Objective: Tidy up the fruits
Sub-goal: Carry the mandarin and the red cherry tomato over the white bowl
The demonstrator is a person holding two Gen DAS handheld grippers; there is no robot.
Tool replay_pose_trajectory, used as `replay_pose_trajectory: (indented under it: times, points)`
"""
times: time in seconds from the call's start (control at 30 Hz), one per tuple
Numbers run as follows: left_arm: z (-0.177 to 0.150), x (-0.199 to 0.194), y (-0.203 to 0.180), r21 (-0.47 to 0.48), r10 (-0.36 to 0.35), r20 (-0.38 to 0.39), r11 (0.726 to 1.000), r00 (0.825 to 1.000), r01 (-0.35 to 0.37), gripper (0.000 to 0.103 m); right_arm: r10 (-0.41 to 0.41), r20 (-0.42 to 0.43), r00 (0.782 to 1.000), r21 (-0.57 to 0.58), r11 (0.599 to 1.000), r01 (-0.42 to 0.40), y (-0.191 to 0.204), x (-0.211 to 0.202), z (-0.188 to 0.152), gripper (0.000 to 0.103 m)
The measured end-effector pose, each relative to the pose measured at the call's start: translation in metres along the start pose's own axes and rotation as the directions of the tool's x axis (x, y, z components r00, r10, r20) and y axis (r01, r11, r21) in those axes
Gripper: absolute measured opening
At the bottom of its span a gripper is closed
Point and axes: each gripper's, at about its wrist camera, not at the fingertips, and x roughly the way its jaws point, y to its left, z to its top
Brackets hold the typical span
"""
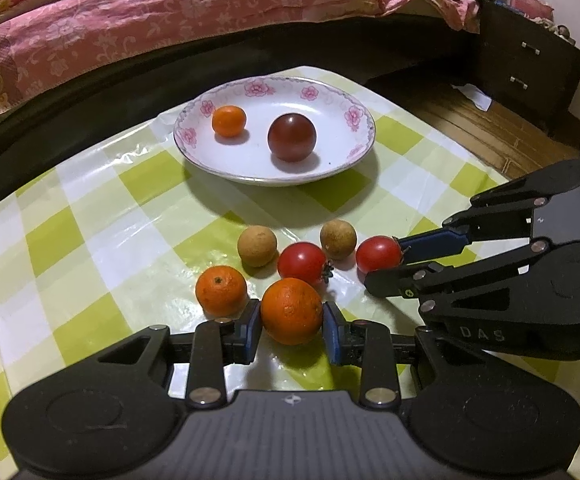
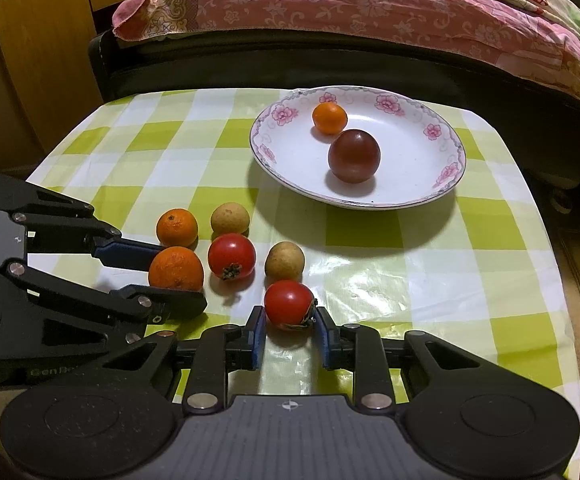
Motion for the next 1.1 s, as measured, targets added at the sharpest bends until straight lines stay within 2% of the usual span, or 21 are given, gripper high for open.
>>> replay_pose_trajectory:
  times: [0.33,0.57,0.93,1.1]
  points:
    - [0.013,-0.006,0.001,-0.006,0.005,0.042,1.0,0.999,-0.005,0.039,0.006,0.035,0.999,0.018,1.0,-0.006,-0.003,-0.01,0.005,0.022]
    - [0.036,-0.009,0.0,0.005,0.023,0.096,1.0,0.995,-0.024,0.039,-0.014,0.07,0.997,0.048,0.999,0.011,-0.01,-0.015,0.018,0.022]
    - [0.072,0.017,0.005,-0.01,0.038,0.129,0.999,0.991,-0.037,0.038,-0.083,0.125,0.989,0.114,0.991,0.069,-0.041,-0.005,0.047,0.023]
    - [0.077,0.031,0.008,-0.012,0.054,0.115,0.999,0.992,-0.053,0.038,-0.096,0.134,0.986,0.088,0.992,0.085,-0.045,0.007,0.056,0.023]
